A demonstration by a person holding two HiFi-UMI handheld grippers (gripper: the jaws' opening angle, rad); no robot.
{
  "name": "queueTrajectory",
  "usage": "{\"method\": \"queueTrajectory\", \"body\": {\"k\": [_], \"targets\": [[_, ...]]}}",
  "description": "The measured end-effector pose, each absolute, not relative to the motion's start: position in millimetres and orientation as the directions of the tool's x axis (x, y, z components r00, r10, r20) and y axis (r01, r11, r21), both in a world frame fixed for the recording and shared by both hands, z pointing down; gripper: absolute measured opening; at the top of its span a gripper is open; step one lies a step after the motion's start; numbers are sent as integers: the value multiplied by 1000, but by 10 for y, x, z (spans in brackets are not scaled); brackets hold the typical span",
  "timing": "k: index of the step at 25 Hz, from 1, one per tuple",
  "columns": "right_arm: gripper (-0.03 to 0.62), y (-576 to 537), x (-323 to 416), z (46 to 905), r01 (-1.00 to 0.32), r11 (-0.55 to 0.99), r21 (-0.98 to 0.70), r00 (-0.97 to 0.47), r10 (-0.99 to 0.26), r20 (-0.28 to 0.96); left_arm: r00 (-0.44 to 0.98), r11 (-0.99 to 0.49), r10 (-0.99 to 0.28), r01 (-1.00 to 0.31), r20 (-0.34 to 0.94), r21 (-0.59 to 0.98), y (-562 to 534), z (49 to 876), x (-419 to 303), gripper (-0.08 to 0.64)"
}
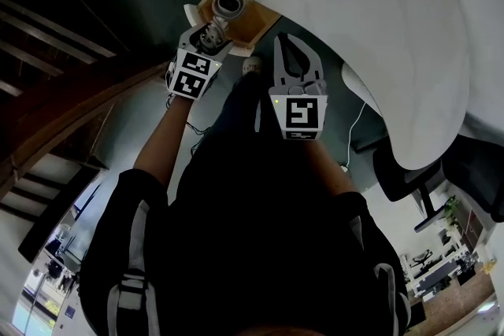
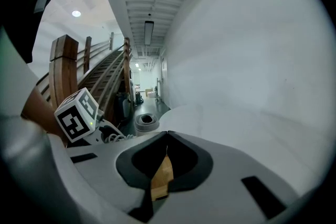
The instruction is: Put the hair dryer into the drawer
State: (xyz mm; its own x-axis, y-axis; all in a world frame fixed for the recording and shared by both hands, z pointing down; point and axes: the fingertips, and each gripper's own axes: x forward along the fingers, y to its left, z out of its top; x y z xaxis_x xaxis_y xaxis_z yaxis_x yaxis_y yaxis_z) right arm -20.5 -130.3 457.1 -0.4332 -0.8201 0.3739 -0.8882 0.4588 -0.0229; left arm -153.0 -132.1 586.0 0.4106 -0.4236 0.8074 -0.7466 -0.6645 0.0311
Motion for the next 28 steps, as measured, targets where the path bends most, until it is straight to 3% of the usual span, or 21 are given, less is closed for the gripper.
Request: {"method": "queueTrajectory", "body": {"k": [18, 28], "targets": [[21, -1352, -313, 5027, -884, 455, -105, -452, -777, 439, 257, -826, -275, -556, 927, -91, -1523, 6367, -1770, 295], [21, -1381, -237, 5140, -892, 435, -125, -441, -772, 458, 173, -916, -240, -367, 955, -164, -1610, 6472, -1892, 293]]}}
